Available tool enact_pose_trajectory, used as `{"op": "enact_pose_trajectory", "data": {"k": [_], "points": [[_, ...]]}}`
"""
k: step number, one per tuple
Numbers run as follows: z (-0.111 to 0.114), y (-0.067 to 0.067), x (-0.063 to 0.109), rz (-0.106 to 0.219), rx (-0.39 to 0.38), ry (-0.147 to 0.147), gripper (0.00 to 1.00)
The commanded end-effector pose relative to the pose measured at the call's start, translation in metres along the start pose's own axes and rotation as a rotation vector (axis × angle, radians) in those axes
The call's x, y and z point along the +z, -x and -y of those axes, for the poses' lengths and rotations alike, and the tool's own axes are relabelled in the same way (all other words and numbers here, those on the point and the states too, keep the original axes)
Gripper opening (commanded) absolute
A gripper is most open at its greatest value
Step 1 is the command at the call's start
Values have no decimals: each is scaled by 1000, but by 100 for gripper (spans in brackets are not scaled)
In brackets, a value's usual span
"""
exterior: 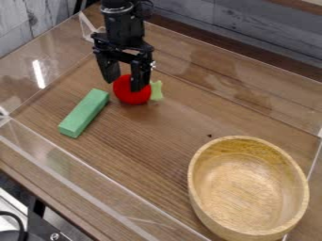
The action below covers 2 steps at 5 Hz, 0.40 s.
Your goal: Move the red object to the right side of the table
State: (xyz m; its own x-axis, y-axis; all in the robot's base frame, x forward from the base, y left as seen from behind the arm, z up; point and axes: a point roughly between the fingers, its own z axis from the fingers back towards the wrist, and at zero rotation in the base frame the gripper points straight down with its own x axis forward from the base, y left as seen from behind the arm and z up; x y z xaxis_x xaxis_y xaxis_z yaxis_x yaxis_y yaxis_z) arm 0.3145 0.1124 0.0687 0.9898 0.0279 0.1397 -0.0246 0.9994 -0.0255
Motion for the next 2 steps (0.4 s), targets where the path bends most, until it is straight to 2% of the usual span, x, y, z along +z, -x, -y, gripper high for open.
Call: {"op": "enact_pose_trajectory", "data": {"k": [1,2], "points": [[-6,-12,12,60,15,-23,100],[-6,-14,12,67,22,-24,100]]}}
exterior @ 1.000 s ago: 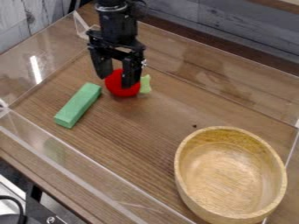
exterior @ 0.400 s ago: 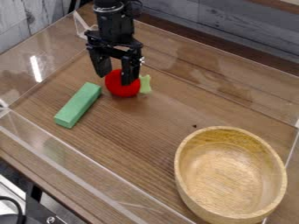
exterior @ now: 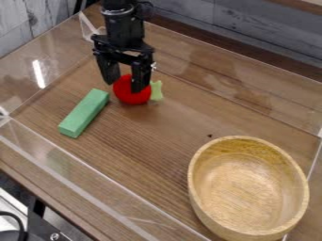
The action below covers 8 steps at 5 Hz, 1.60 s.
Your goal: Move the red object to the right side of the table
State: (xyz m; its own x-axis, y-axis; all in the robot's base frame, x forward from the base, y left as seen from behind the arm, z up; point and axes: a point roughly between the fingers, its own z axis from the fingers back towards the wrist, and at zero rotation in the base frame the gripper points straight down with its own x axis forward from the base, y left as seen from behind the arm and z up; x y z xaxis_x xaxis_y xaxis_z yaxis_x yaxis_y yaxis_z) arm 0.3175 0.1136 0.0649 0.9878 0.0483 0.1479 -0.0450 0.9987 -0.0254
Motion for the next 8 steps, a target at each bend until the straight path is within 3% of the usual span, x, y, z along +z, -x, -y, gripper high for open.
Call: {"op": "enact_pose_trajectory", "data": {"k": [1,6,8], "points": [[-5,-14,14,64,9,-20,100],[-12,-22,13,97,40,-26,100],[-16,-29,-7,88,42,-45,100]]}}
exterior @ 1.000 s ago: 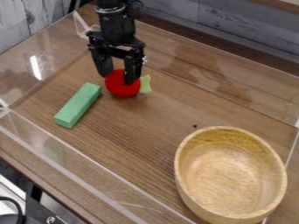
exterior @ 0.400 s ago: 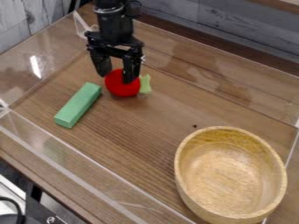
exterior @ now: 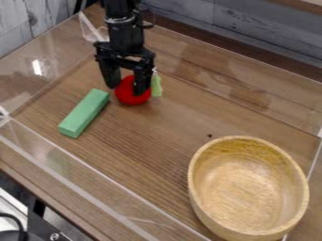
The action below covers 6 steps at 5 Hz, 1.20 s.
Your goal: Move the red object to the right side of the table
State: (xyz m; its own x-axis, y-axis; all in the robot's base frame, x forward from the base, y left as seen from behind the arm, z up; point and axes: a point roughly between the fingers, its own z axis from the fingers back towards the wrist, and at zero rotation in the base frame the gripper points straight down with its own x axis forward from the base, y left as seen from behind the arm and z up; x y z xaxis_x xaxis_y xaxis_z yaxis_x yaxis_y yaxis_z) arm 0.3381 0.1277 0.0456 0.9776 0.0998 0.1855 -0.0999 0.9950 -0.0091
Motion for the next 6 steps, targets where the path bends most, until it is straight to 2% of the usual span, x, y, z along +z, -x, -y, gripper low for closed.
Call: {"op": "enact_pose_trajectory", "data": {"k": [1,2,3,4,6], "points": [[-2,-14,5,46,-8,-27,100],[-2,-15,-2,41,-9,-32,100],[-1,-15,-7,39,-9,-34,0],[0,-16,-8,40,-7,-35,0],[15,-32,18,86,3,-5,0]]}}
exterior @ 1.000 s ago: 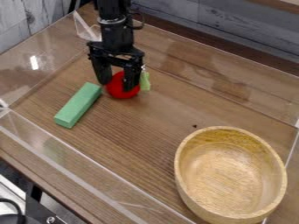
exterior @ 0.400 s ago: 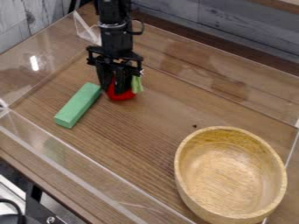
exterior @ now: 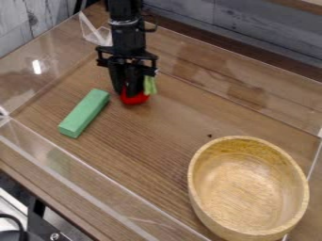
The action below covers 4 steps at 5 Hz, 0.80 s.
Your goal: Move the red object to the right side of the table
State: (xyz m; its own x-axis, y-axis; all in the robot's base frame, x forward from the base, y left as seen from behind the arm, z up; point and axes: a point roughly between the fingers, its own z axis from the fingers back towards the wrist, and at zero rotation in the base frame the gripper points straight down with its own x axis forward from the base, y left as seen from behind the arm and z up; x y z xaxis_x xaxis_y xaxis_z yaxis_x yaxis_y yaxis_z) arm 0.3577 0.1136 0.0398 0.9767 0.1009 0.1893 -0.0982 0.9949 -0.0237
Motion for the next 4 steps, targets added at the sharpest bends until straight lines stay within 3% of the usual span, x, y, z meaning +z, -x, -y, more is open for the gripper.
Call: {"op": "enact_pose_trajectory", "data": {"k": [1,3,4], "points": [[7,-23,39,103,3,-3,0],[42,-27,65,151,-30,44,0],[67,-19,63,152,-50,62,0]]}}
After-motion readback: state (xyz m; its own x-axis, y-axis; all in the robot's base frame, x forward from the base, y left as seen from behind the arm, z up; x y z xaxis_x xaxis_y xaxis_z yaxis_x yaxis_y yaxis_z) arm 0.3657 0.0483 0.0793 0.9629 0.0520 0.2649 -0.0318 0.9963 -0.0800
